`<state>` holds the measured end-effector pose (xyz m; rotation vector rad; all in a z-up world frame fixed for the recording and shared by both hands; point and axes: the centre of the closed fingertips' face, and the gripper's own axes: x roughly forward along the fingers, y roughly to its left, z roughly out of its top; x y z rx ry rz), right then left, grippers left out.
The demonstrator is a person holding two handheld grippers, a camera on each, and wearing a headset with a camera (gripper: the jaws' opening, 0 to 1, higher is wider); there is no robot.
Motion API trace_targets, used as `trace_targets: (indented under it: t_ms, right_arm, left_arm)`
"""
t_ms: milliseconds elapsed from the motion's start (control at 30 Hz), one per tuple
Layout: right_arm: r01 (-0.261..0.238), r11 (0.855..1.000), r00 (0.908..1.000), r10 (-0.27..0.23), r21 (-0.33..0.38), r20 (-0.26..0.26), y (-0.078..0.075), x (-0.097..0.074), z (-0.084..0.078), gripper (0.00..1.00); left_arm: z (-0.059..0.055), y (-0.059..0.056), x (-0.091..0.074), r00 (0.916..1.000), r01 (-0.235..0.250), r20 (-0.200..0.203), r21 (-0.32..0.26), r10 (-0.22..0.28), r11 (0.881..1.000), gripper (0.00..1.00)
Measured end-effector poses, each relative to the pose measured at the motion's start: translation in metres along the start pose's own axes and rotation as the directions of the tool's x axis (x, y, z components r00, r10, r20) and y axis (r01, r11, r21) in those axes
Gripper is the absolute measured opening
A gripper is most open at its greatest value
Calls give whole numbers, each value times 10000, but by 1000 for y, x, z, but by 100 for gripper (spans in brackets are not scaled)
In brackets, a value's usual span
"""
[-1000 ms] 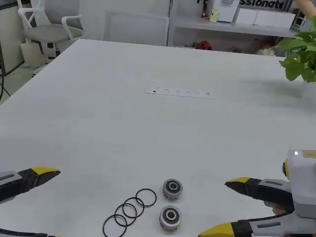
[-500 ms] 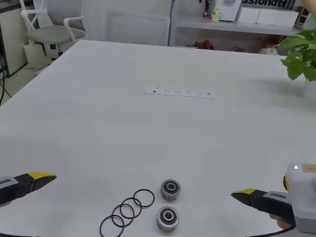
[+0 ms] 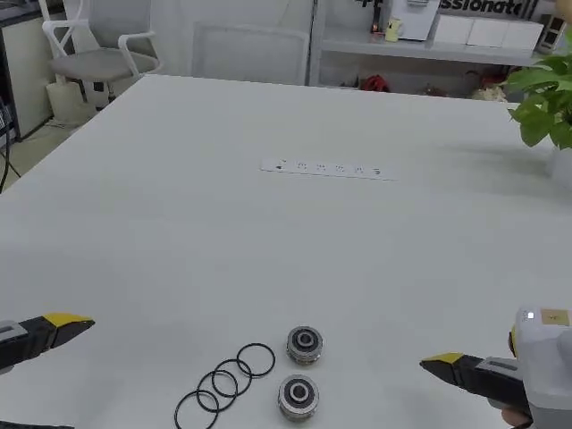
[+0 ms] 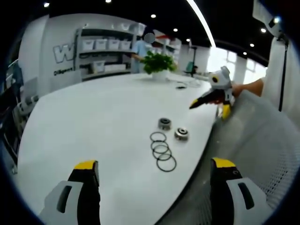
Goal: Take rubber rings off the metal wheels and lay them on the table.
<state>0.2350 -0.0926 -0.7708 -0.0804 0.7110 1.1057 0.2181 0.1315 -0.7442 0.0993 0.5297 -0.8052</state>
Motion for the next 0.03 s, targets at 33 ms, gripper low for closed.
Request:
trace_targets:
  t_ms: [33]
  right_arm:
    - [4,10000,10000,-4,1,-16,0,0,-1,99]
  left_arm:
    - [0,0,0,10000,8,6,0,-8,10000,100]
